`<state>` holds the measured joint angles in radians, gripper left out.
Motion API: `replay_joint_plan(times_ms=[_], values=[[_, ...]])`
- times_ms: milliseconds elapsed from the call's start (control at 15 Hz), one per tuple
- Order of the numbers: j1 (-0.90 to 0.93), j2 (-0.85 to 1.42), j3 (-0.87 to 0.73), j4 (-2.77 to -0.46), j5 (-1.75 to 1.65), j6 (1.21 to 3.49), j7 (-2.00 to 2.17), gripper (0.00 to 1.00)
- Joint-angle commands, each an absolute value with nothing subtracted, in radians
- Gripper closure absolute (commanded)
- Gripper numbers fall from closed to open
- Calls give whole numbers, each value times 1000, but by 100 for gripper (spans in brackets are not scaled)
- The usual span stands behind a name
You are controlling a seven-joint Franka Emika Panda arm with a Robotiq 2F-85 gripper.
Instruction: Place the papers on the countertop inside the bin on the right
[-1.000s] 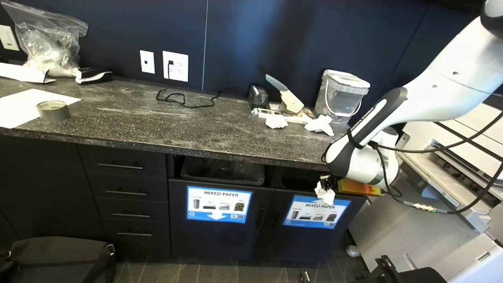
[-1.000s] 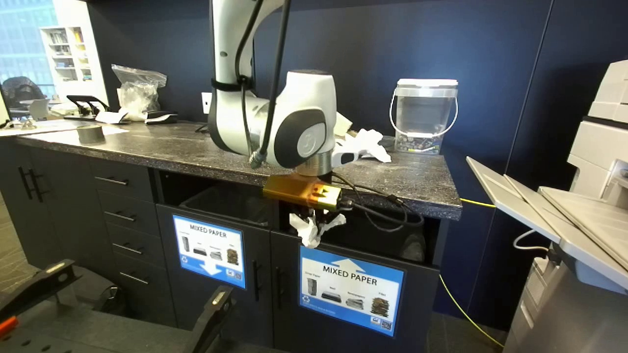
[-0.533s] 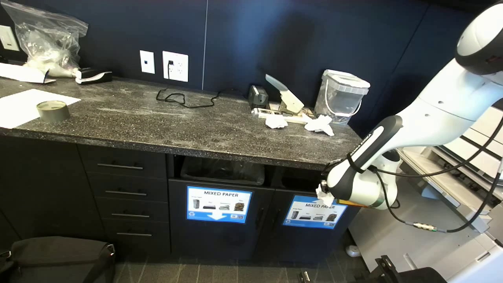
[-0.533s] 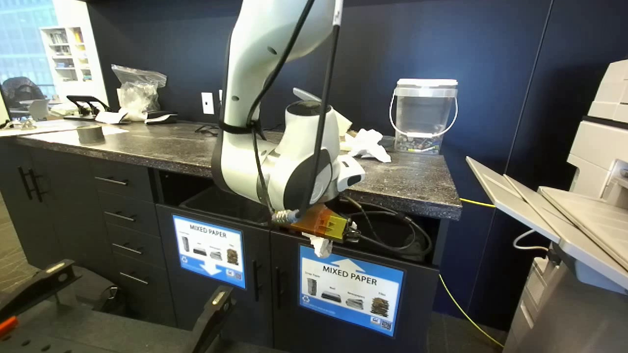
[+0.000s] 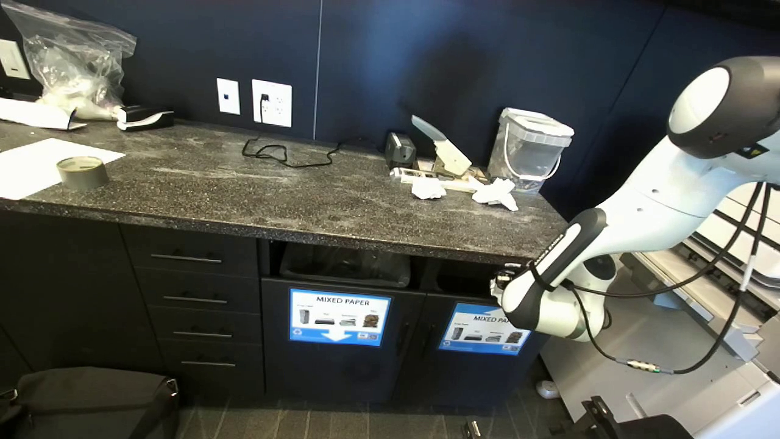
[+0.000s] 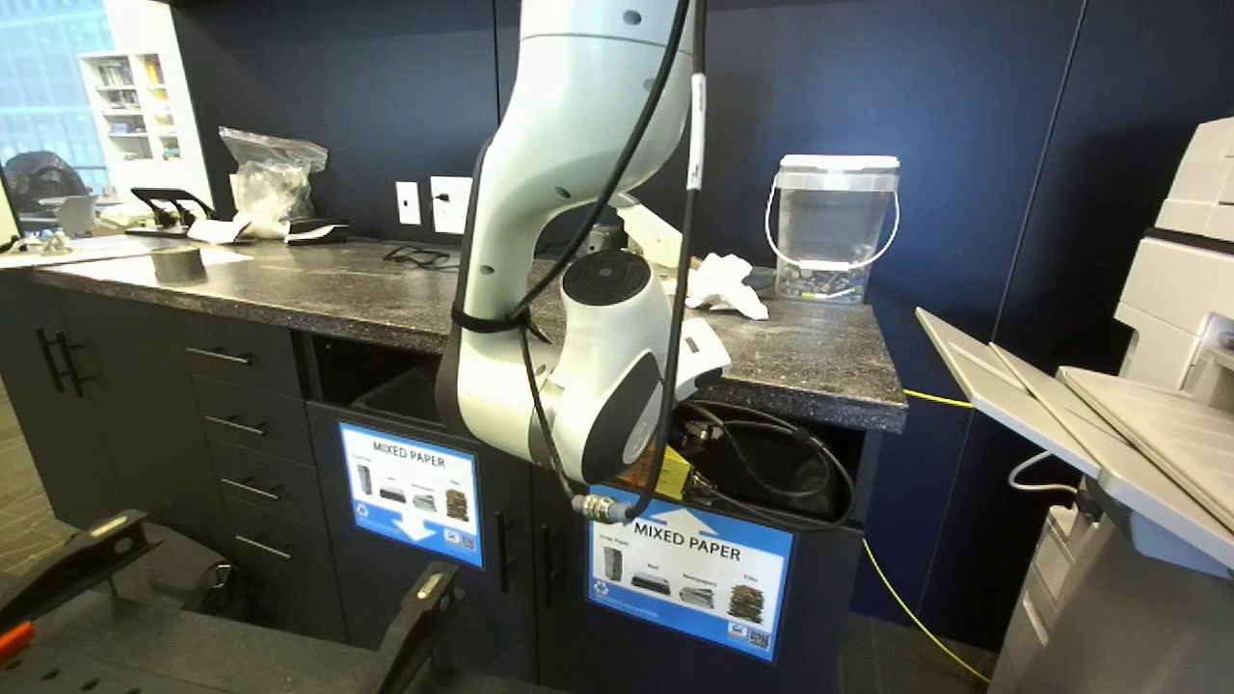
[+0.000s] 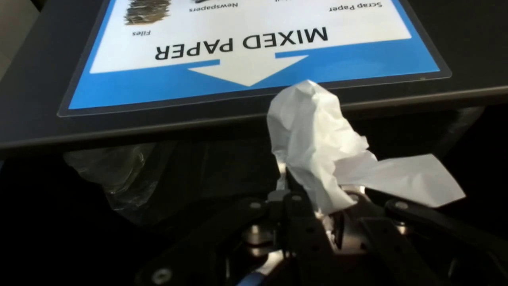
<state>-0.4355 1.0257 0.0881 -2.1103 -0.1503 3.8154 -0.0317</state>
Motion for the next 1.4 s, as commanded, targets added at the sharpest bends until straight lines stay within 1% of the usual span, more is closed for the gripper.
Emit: replay_joint_plan(times_ms=[0,467,1333], values=[[-411,1132,62,-2006,-183,3942,36,87],[-378,1285,59,-1823,-157,4016,114,87],[-321,1465,41,-1521,-126,3976,136,87]])
